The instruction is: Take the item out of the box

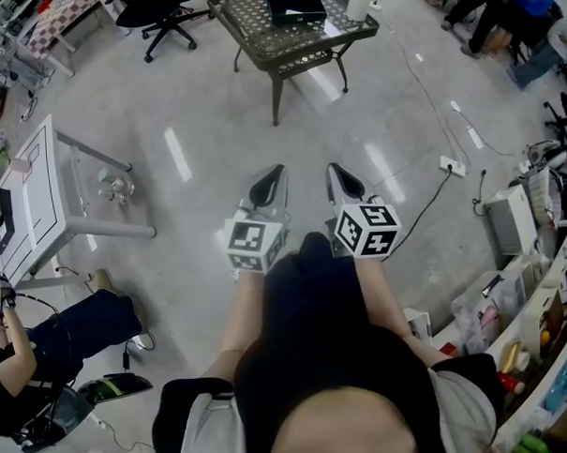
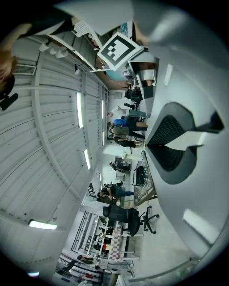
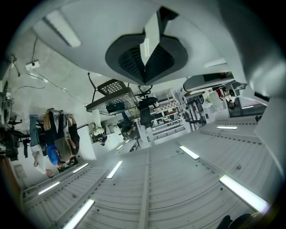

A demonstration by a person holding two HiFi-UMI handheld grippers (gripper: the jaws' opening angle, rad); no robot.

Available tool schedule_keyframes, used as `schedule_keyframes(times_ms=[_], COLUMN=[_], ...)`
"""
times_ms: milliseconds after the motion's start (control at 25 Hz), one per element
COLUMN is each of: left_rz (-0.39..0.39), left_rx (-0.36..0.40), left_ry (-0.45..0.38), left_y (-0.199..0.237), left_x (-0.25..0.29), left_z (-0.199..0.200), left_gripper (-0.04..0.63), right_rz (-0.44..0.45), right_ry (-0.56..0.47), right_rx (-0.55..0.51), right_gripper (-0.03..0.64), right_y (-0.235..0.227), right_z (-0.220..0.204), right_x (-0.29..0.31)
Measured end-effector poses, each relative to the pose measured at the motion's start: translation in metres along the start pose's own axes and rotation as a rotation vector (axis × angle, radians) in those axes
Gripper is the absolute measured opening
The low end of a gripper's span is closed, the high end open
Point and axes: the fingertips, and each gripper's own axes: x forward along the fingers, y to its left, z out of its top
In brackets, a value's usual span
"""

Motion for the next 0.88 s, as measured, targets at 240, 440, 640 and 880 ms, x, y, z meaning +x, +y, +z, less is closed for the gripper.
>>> schedule_keyframes(times_ms=[240,440,640,880], left_rz=[0.001,-0.006,-0.006,-0.006], left_rx=[-0.011,-0.023,-0.023,-0.032], left_ry=[0.002,0.012,0.021,0.013], left_y=[0.008,0.007,0.01,0.027], left_x=[0.003,0.011,0.021,0.042], left_z=[0.002,0.003,0.0,0.007], left_gripper=[0.008,0.008,0.008,0.008], right_rz=[-0.021,-0.038,-0.031,-0.02], right_ry=[0.004,0.005,0.011,0.025], right_rx=[0.003,0.021,0.022,0.032], right_gripper=[0.002,0.002,0.002,0.002], right_y=[-0.002,-0.012,-0.019,-0.026], right_z=[0.003,0.005,0.006,0.015], right_x=[0.001,0.003,0.011,0.035])
